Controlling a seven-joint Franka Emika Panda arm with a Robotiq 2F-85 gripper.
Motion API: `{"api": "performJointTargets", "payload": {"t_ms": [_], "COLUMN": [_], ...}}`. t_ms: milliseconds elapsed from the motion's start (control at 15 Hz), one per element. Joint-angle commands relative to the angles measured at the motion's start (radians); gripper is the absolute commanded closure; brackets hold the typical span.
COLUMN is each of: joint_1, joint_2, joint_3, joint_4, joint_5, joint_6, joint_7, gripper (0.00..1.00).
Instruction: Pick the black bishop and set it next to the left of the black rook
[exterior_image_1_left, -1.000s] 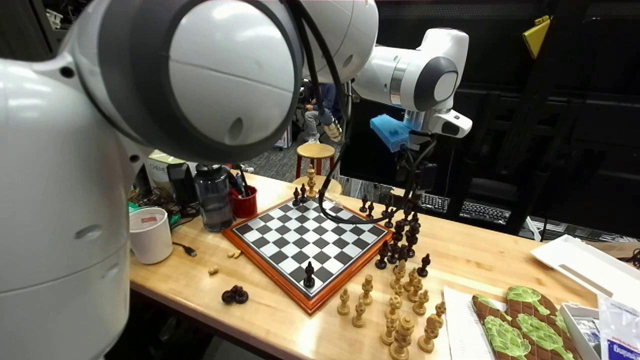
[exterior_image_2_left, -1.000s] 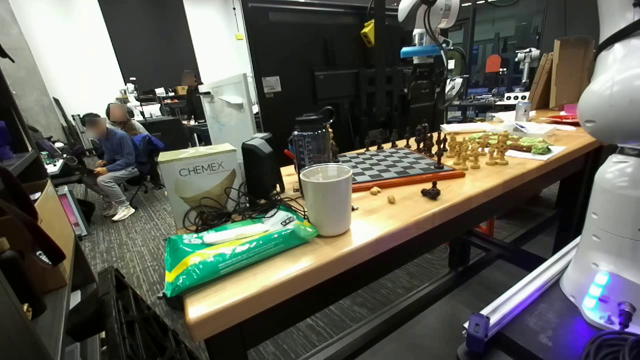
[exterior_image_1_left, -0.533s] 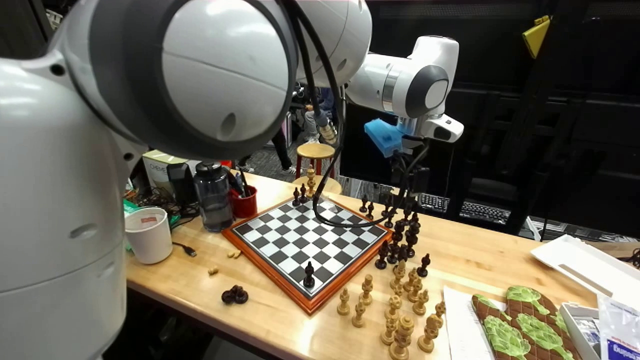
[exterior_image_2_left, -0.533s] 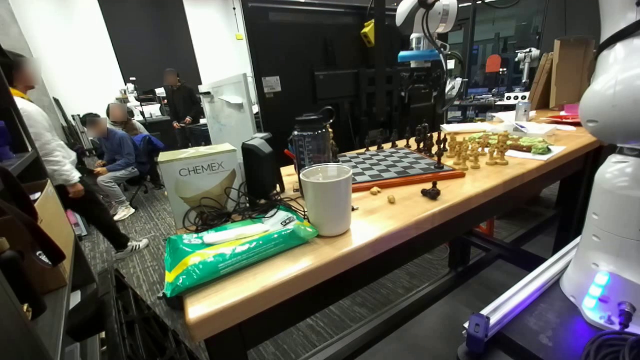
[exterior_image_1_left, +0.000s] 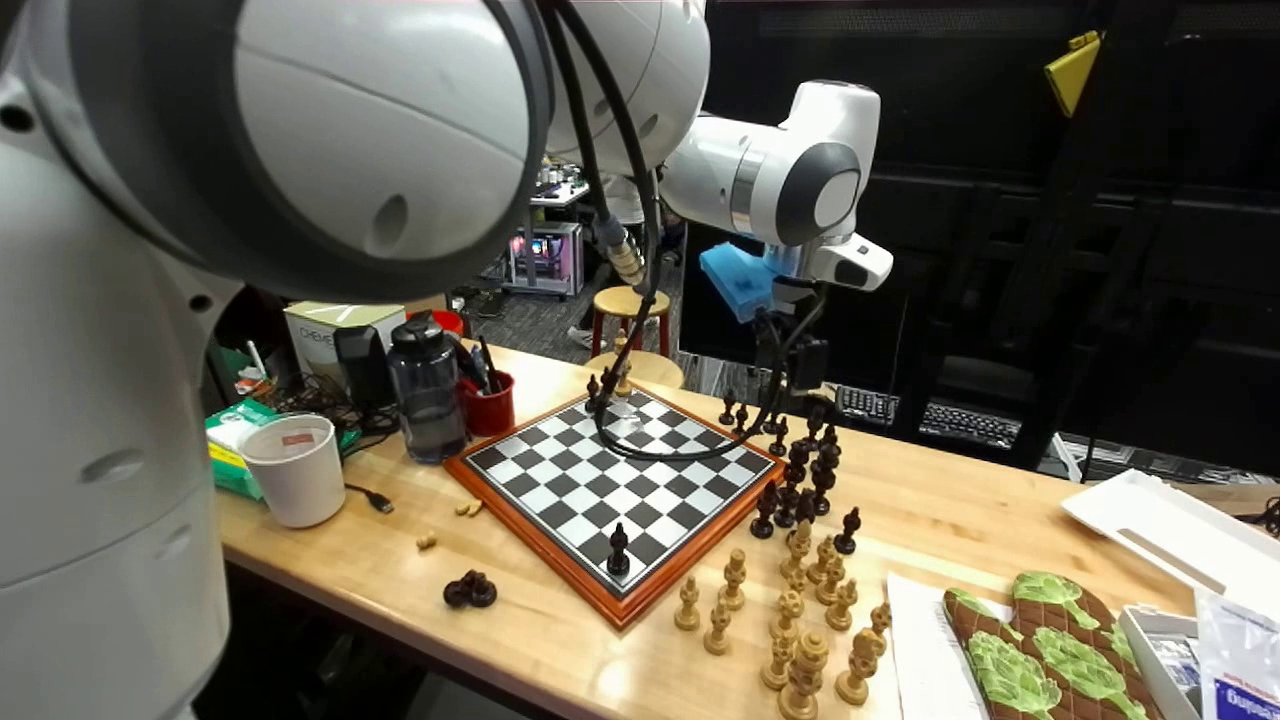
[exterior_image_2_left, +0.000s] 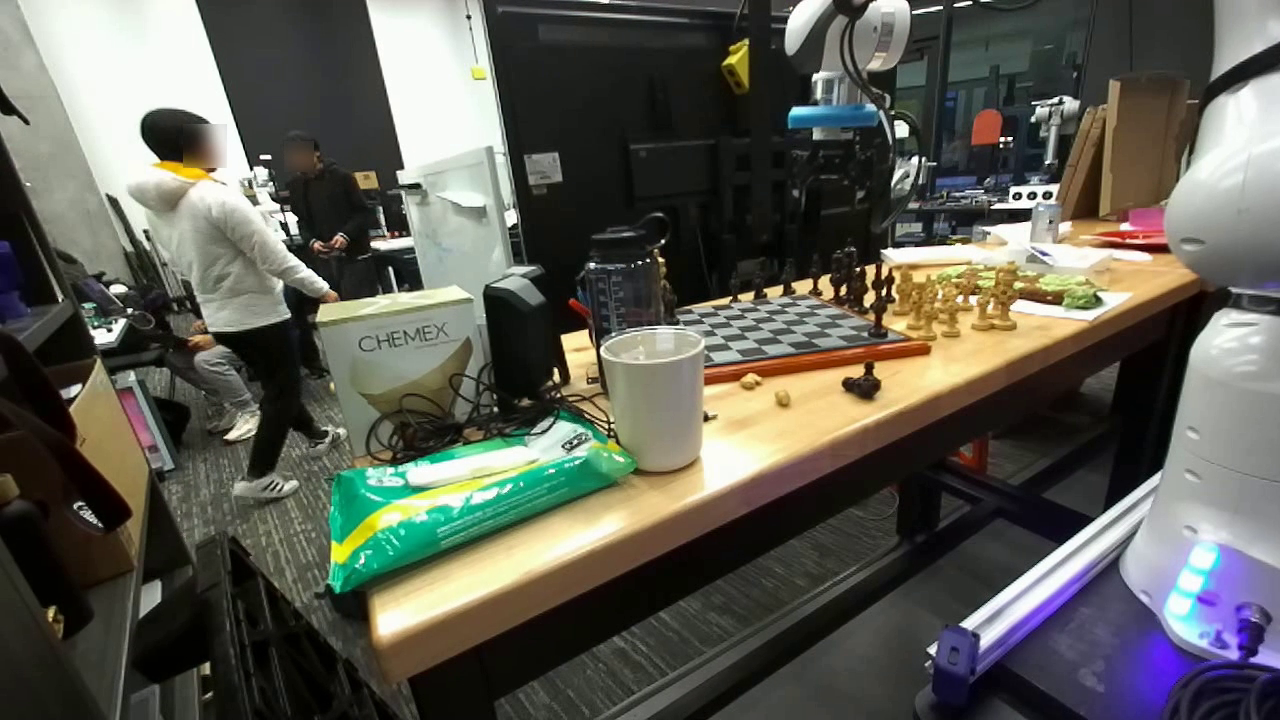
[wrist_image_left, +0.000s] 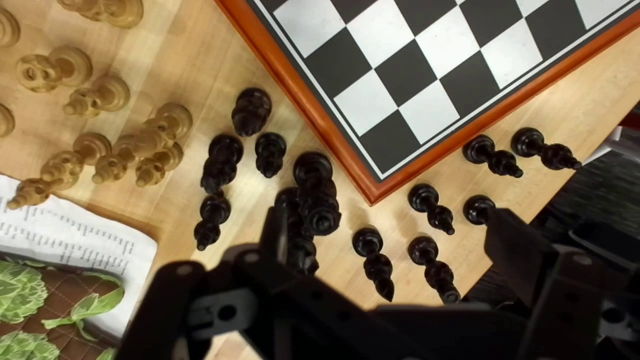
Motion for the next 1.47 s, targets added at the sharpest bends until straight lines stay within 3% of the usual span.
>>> {"api": "performJointTargets", "payload": {"t_ms": [0, 867, 1400], "joint_1": [0.01, 0.0, -0.002], "joint_2": [-0.066, -0.148, -0.171], "joint_3": [0.01, 0.01, 0.01], "joint_4": [-0.085, -0.219, -0.248], "joint_5": [-0.011, -0.004, -0.059], "joint_6": [0.043, 0.128, 0.107], "joint_7": [0.011, 0.026, 0.095], "gripper": [0.0, 0.0, 0.0]}}
